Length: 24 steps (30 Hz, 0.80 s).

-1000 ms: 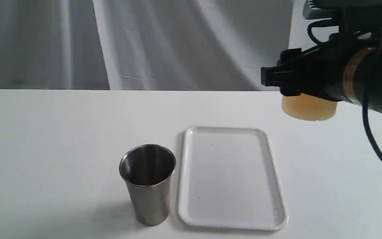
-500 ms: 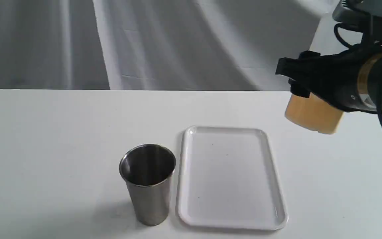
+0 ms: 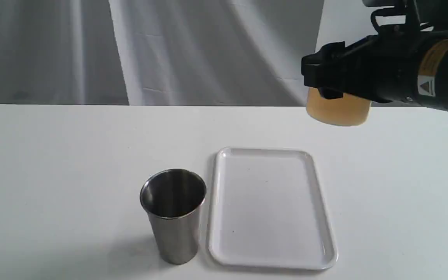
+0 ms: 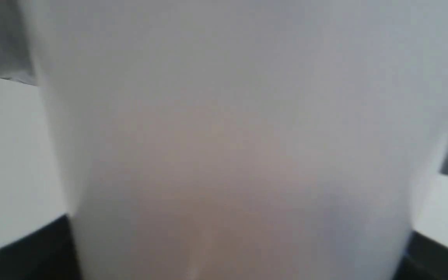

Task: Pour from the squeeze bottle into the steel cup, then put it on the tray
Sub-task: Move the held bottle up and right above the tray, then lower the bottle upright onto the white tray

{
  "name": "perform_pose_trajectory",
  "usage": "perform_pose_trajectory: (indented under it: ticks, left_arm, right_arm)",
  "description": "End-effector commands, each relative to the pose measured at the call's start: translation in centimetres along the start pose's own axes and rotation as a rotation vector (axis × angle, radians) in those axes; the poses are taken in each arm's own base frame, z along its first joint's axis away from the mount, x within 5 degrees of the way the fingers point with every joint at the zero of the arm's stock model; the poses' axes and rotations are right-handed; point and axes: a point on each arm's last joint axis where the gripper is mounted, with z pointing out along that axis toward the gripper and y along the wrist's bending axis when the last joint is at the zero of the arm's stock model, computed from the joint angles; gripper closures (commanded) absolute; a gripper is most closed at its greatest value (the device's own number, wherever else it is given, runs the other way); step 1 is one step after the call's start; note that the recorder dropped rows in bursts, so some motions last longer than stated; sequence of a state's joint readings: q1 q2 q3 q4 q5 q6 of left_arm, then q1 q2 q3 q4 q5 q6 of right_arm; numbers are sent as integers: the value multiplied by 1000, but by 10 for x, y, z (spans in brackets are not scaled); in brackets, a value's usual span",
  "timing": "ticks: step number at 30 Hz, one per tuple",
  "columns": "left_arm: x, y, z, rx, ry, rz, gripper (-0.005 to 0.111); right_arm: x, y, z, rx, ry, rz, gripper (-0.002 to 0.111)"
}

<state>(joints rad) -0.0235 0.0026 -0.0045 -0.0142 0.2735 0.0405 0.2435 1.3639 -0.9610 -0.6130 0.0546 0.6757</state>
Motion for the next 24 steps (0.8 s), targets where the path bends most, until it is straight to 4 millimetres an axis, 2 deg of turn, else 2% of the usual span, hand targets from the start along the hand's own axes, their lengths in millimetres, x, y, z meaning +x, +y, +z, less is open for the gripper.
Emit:
perform_pose_trajectory:
  ticks: [1,4,10,16,20,24]
  left_arm:
    - [1,0,0,-1,-6,-8,107]
    - [1,0,0,-1,-6,-8,107]
    - [1,0,0,-2,-6,-5,107]
    - [1,0,0,-2,-6,-5,107]
    - [1,0,0,-2,-6,-5,107]
    - [1,0,0,-1,-6,-7,107]
  right_arm:
    - [-7,2,-3,-57,-111,-84,108]
    - [-1,5,-4,-90,-234,-109,108]
    - [27,3,-9,-81,-391,-162,108]
    - [53,2,-12,-87,-393,-159,108]
    - [64,2,-2,-88,-357,-153,108]
    - [79,2,17,-97,-352,-147,108]
